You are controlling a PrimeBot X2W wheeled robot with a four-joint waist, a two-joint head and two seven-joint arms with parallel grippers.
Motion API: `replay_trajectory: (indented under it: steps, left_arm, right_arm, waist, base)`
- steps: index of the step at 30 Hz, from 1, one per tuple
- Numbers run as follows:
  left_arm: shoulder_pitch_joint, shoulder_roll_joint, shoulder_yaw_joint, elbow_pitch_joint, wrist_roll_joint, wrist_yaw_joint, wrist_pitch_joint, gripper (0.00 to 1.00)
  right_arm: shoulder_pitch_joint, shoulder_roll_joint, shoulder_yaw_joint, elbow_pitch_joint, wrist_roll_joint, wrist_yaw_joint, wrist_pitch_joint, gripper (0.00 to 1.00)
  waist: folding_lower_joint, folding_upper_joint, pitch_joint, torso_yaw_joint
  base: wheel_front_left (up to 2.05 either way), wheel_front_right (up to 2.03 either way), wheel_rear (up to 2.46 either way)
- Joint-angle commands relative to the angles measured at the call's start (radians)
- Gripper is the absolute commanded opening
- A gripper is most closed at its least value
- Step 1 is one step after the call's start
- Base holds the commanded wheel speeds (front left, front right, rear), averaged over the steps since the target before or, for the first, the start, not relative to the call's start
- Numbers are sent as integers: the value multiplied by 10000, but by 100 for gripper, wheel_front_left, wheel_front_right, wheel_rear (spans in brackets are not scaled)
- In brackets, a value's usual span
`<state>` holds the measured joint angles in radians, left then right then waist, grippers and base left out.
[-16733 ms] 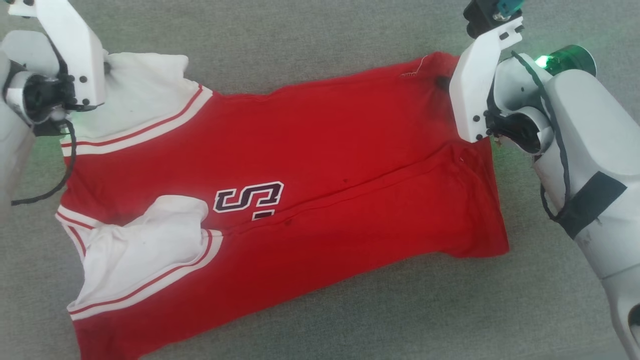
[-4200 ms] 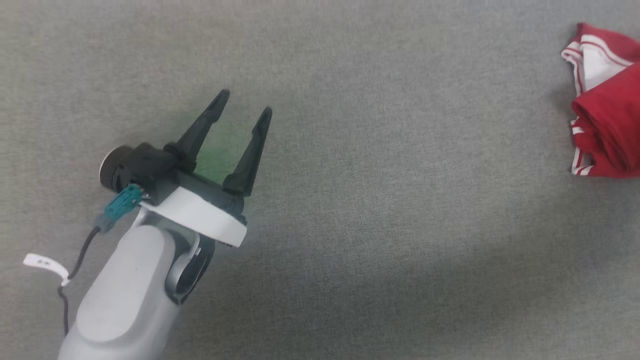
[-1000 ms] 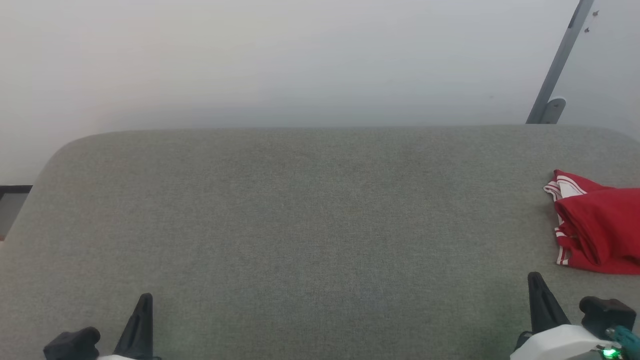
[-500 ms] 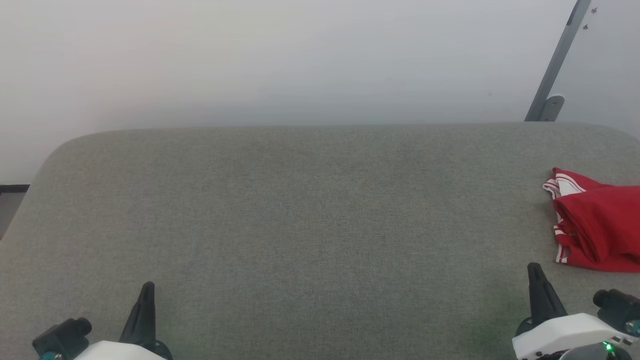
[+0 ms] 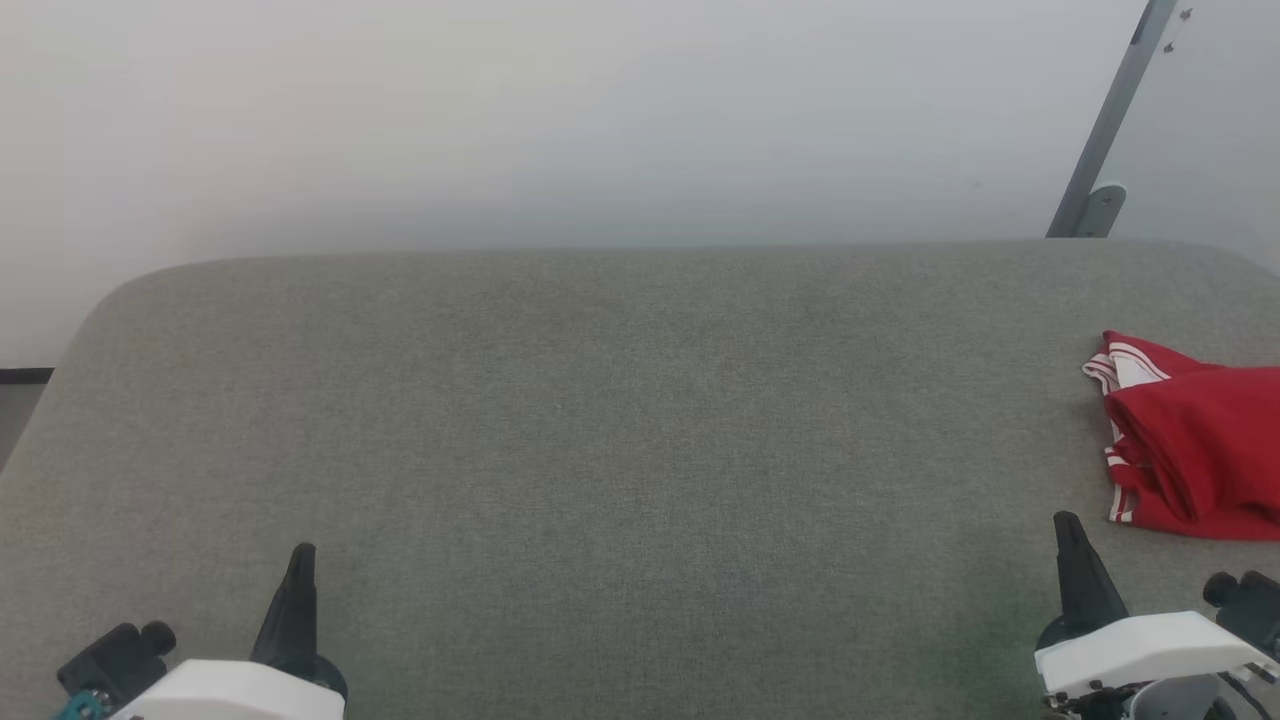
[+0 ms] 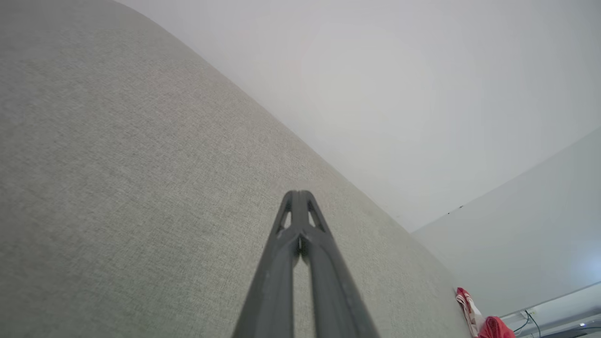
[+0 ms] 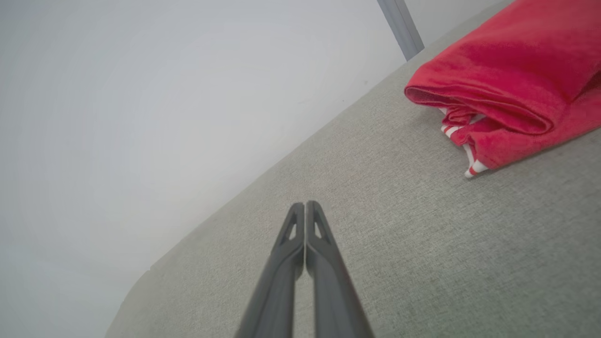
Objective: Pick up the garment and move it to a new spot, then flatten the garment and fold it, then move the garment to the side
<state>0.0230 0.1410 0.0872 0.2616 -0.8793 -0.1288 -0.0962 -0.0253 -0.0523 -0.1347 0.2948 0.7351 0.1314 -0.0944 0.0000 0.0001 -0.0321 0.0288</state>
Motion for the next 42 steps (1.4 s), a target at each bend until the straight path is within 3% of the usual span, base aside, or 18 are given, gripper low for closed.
replay_trajectory:
  steps: [1, 42]
  left_arm:
    - [-294, 5, 69, -146, -354, -12, 101, 0]
    - [-947, -520, 200, -181, -4348, -23, 1264, 0]
  right_arm:
    - [-256, -8, 6, -187, 410, -3, 95, 0]
    - [-637, 12, 130, -386, 5217, -3, 1261, 0]
  waist:
    - [0, -1, 6, -5]
    - [0, -1, 172, -140]
  base:
    - [0, 0, 0]
    - [0, 0, 0]
